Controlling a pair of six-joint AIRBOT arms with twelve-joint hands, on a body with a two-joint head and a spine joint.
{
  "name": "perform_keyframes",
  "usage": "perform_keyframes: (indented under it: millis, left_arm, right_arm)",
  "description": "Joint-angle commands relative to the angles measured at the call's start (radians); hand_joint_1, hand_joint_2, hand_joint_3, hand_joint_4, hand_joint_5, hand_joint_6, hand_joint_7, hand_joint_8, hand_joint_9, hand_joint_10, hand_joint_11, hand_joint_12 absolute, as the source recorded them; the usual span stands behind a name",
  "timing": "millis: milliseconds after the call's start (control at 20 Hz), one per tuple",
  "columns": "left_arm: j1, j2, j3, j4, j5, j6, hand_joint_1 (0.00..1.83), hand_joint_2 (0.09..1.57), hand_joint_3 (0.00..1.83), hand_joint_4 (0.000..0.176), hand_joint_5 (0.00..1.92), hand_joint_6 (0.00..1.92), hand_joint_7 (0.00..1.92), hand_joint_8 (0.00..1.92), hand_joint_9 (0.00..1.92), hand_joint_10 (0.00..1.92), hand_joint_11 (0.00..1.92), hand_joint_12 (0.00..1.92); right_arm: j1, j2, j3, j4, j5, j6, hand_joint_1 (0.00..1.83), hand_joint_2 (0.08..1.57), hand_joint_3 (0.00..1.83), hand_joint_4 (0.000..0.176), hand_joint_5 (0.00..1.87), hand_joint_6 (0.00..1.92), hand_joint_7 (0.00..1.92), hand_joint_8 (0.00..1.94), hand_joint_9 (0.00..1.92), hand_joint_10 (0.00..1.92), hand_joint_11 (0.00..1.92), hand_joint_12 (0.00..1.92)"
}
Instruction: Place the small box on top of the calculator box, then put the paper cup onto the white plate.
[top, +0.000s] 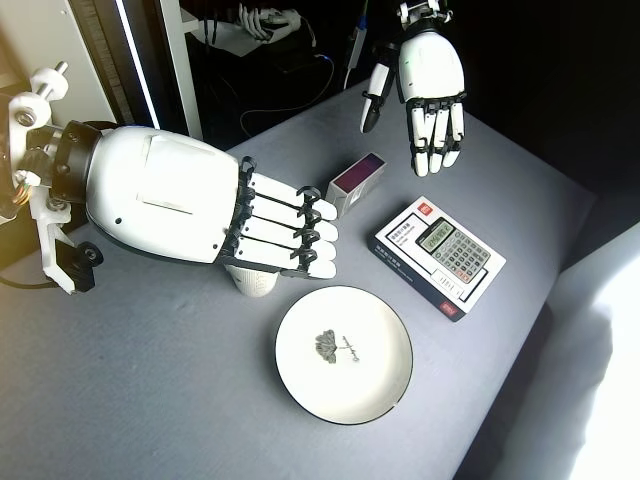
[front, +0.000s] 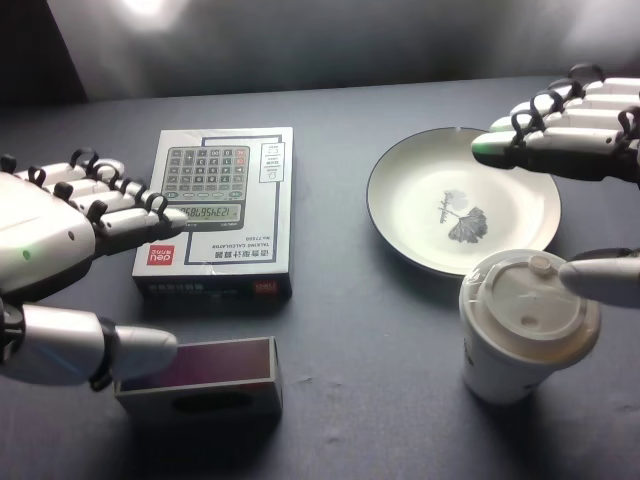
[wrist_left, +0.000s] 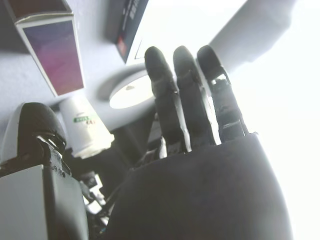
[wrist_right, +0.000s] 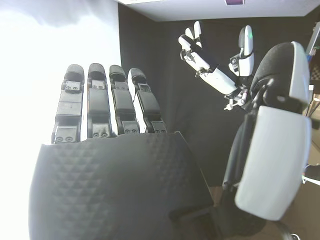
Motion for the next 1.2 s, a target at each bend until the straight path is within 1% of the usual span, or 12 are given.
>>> perform_keyframes:
  millis: [0,150,200,250,400,550,650,700,750,850,1050,1150]
  left_arm:
    - [-0.011,0.006,0.005,0.003,-0.101,-0.001,0.04,1.13,0.01,0.0,0.12,0.0,0.11,0.0,0.09,0.0,0.0,0.07]
    - [-0.011,0.005,0.004,0.004,-0.097,-0.001,0.05,1.14,0.01,0.0,0.15,0.01,0.14,0.01,0.13,0.01,0.05,0.09]
    - [-0.013,0.005,0.005,0.004,-0.092,-0.001,0.06,1.14,0.01,0.0,0.15,0.0,0.13,0.0,0.12,0.0,0.03,0.09]
    - [-0.016,0.005,0.006,0.002,-0.082,-0.001,0.04,1.14,0.0,0.0,0.12,0.0,0.1,0.0,0.08,0.0,0.01,0.04]
    - [-0.021,0.003,0.007,-0.016,-0.078,-0.001,0.1,1.12,0.0,0.0,0.18,0.01,0.16,0.01,0.15,0.01,0.07,0.07]
    - [-0.02,-0.007,0.004,-0.045,-0.078,-0.001,0.05,1.13,0.0,0.0,0.17,0.0,0.16,0.0,0.15,0.01,0.07,0.07]
    - [-0.021,-0.018,0.005,-0.053,-0.074,0.007,0.01,1.13,0.0,0.0,0.14,0.0,0.14,0.0,0.13,0.0,0.04,0.06]
    - [-0.021,-0.026,0.006,-0.069,-0.067,0.019,0.03,1.13,0.0,0.0,0.11,0.0,0.11,0.0,0.1,0.0,0.03,0.06]
    - [-0.016,-0.035,0.006,-0.081,-0.066,0.03,0.03,1.14,0.0,0.0,0.11,0.0,0.11,0.0,0.1,0.0,0.02,0.06]
    - [-0.002,-0.049,0.005,-0.108,-0.081,0.046,0.06,1.13,0.0,0.0,0.14,0.01,0.14,0.01,0.13,0.01,0.05,0.07]
    - [0.034,-0.087,-0.004,-0.183,-0.133,0.097,0.07,1.13,0.0,0.0,0.15,0.01,0.14,0.01,0.13,0.01,0.05,0.08]
    - [0.057,-0.103,-0.014,-0.219,-0.166,0.121,0.05,1.13,0.0,0.0,0.13,0.0,0.12,0.0,0.11,0.0,0.02,0.07]
  right_arm:
    - [0.016,0.012,-0.001,0.023,0.091,0.006,0.32,1.22,0.01,0.0,0.08,0.0,0.07,0.0,0.06,0.0,0.0,0.14]
    - [0.018,0.012,-0.001,0.023,0.086,0.006,0.3,1.21,0.0,0.0,0.08,0.0,0.08,0.0,0.07,0.0,0.0,0.19]
    - [0.018,0.012,-0.001,0.023,0.086,0.006,0.32,1.2,0.0,0.0,0.09,0.0,0.08,0.0,0.06,0.0,0.0,0.18]
    - [0.019,0.012,-0.001,0.023,0.086,0.006,0.33,1.19,0.0,0.0,0.07,0.0,0.07,0.0,0.05,0.0,0.0,0.15]
    - [0.02,0.012,-0.001,0.022,0.086,0.006,0.49,1.1,0.0,0.0,0.05,0.0,0.04,0.0,0.03,0.0,0.0,0.09]
    - [0.02,0.012,-0.002,0.013,0.086,0.006,0.68,0.97,0.0,0.0,0.04,0.0,0.01,0.0,0.0,0.0,0.0,0.13]
    - [0.02,0.012,-0.005,0.002,0.086,0.006,0.79,0.9,0.0,0.0,0.0,0.0,0.0,0.0,0.0,0.0,0.0,0.07]
    - [0.02,0.012,-0.008,-0.006,0.084,0.006,0.88,0.87,0.0,0.0,0.0,0.0,0.0,0.0,0.0,0.0,0.0,0.01]
    - [0.021,0.012,-0.01,-0.008,0.084,0.006,0.94,0.86,0.0,0.0,0.0,0.0,0.0,0.0,0.0,0.0,0.0,0.0]
    - [0.022,0.012,-0.011,-0.009,0.084,0.006,0.88,0.9,0.0,0.0,0.0,0.0,0.0,0.0,0.0,0.0,0.0,0.0]
    - [0.023,0.012,-0.012,-0.009,0.083,0.006,0.99,0.87,0.0,0.0,0.0,0.0,0.0,0.0,0.0,0.0,0.0,0.0]
    - [0.023,0.012,-0.013,-0.009,0.083,0.006,0.91,0.88,0.0,0.0,0.0,0.0,0.0,0.0,0.0,0.0,0.0,0.0]
